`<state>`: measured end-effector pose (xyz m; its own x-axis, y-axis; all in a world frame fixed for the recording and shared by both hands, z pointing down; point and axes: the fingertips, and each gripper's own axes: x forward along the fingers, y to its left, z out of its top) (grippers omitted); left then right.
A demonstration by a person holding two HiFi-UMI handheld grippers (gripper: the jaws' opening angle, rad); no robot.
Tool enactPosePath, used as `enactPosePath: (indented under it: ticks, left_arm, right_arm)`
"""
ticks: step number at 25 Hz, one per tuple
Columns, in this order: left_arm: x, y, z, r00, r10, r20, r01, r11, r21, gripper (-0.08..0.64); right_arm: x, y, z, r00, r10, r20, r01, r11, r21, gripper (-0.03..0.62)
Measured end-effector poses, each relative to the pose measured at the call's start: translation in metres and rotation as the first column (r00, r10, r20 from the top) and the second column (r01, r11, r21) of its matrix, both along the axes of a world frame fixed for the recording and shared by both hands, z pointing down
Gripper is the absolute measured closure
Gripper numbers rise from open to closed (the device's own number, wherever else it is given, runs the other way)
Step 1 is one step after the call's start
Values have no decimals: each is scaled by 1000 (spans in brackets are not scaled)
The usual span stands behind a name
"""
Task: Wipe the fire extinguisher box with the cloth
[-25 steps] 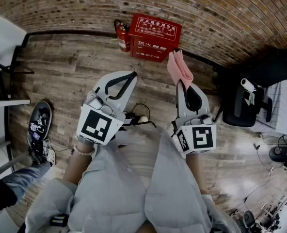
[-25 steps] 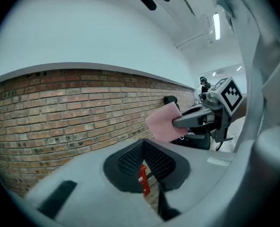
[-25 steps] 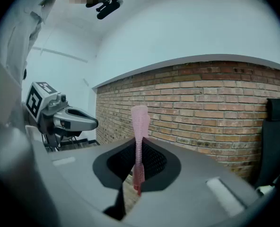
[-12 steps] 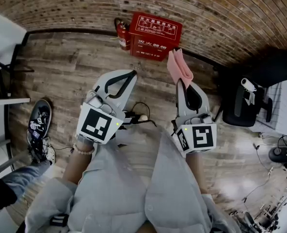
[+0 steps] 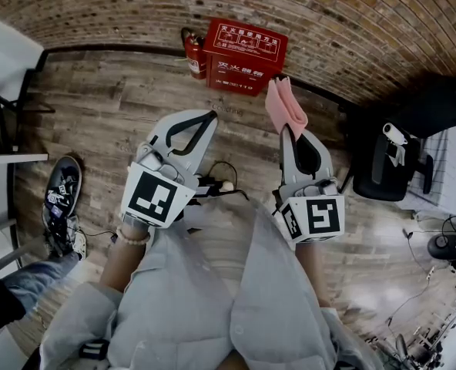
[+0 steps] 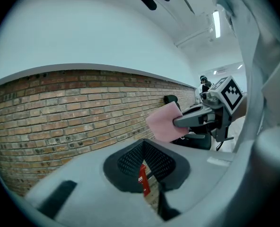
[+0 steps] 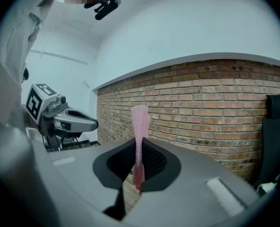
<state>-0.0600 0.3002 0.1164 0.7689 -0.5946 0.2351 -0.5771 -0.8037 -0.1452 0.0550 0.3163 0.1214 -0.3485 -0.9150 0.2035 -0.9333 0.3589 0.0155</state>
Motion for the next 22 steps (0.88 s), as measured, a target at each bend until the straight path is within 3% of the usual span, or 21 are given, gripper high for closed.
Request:
enactPosePath:
  ticks: [14, 22]
  left_arm:
    - [6, 32, 1, 987, -162, 15, 162, 987, 6, 563]
    - [15, 33, 12, 985, -169, 21, 170, 986, -7, 563]
  right_arm:
    - [31, 24, 10, 996, -91, 24, 91, 996, -1, 571]
    - [41, 23, 22, 996, -87, 32, 88, 996, -18, 571]
